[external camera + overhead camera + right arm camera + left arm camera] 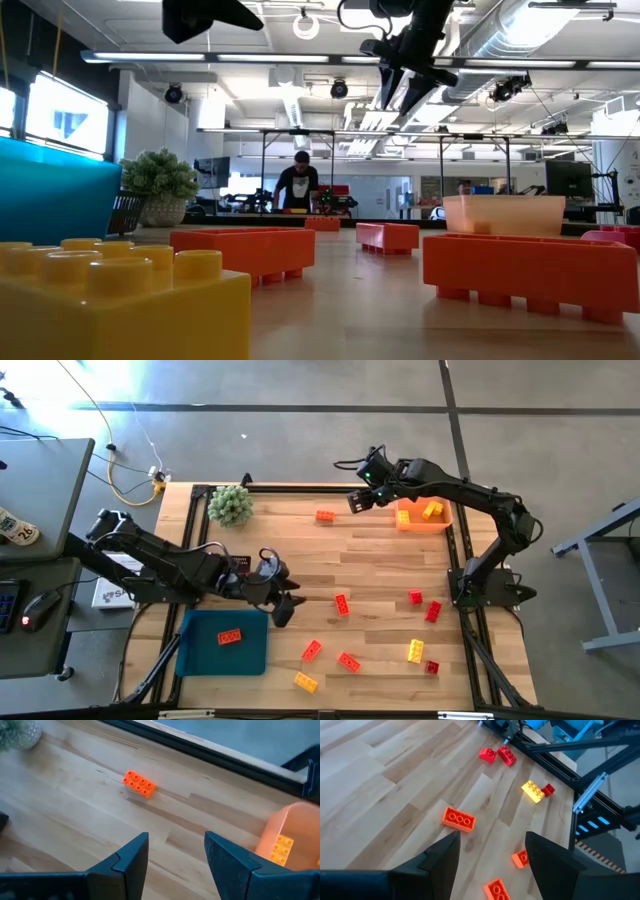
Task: Sort & place blocks by color
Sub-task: Put the orange game piece into the blue bin
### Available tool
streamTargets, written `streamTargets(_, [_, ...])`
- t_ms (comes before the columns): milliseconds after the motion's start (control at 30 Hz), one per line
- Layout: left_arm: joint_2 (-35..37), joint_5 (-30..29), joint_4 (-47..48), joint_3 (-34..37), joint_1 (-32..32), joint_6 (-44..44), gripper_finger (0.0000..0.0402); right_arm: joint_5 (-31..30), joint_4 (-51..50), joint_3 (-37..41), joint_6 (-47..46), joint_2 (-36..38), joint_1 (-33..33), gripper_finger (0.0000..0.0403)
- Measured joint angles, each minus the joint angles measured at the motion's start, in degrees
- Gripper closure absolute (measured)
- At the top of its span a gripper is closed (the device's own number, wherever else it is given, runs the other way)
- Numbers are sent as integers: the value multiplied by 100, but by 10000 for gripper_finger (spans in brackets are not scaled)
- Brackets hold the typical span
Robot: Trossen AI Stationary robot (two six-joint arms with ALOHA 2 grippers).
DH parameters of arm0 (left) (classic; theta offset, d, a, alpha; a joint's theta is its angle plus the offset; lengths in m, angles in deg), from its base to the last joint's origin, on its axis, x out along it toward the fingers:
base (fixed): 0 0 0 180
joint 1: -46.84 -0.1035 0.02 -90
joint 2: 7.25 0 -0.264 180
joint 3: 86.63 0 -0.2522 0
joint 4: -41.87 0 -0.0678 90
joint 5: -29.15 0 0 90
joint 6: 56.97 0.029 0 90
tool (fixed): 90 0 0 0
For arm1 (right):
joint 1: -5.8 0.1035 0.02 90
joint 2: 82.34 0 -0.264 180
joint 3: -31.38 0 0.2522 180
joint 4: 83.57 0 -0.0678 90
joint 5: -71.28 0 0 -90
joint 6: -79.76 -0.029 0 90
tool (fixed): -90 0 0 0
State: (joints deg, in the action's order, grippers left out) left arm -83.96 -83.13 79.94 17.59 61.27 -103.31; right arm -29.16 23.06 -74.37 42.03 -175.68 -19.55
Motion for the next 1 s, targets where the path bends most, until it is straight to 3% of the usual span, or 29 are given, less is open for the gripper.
streamTargets(200, [-2, -44, 48, 2, 247, 1, 188, -122, -28, 0, -439, 0, 53, 222])
streamTargets(500, [-57, -554, 173, 127, 581, -299, 188, -308, 36, 0, -743, -2, 188, 222])
streamTargets(1000, [-1455, -263, -184, 28, 770, -422, 188, -459, 55, 2, -855, -4, 344, 222])
